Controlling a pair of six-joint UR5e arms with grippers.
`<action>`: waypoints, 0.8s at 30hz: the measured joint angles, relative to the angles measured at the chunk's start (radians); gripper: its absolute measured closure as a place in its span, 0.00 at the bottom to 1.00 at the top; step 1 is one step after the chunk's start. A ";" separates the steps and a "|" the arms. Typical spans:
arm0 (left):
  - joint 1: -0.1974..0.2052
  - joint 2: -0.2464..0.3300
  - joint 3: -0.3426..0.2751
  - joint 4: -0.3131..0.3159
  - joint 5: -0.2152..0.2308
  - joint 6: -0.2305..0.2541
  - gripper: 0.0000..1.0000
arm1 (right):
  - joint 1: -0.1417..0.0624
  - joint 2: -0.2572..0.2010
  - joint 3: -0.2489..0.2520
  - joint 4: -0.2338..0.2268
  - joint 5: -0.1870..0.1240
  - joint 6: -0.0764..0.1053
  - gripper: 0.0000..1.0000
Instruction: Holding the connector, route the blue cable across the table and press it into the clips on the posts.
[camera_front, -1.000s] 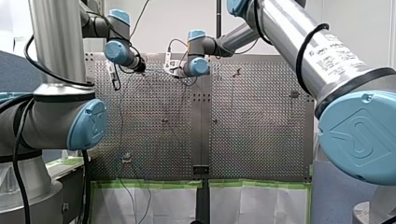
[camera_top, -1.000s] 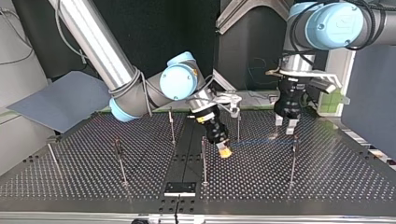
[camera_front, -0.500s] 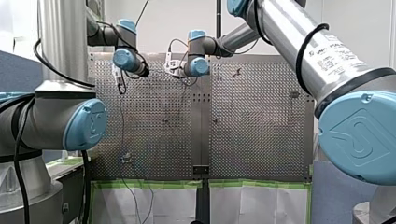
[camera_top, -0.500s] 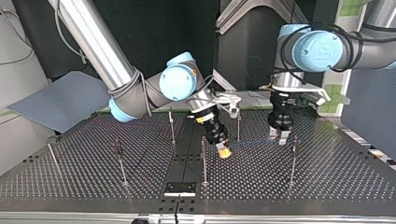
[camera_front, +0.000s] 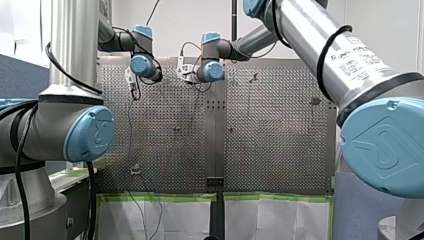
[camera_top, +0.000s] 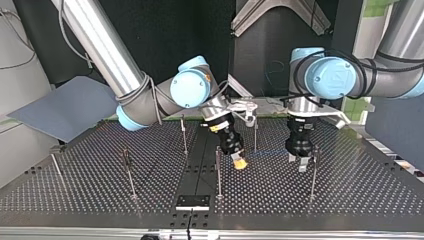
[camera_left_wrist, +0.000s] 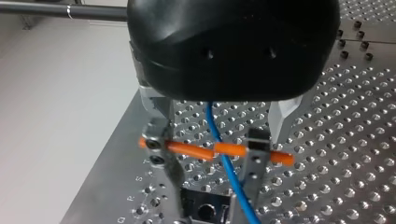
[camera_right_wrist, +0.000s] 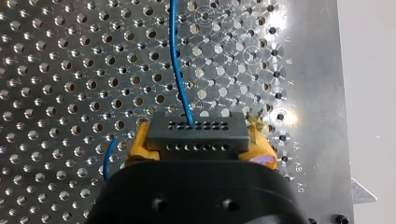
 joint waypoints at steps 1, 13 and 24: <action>0.000 -0.002 0.002 -0.001 -0.001 0.000 0.00 | 0.000 0.000 0.000 0.000 0.000 0.000 1.00; 0.001 -0.005 0.004 -0.013 -0.012 -0.009 0.98 | 0.000 0.000 0.000 0.003 0.000 0.000 1.00; -0.002 -0.005 0.001 -0.053 -0.048 -0.006 0.98 | 0.002 0.000 0.000 0.012 0.000 0.000 1.00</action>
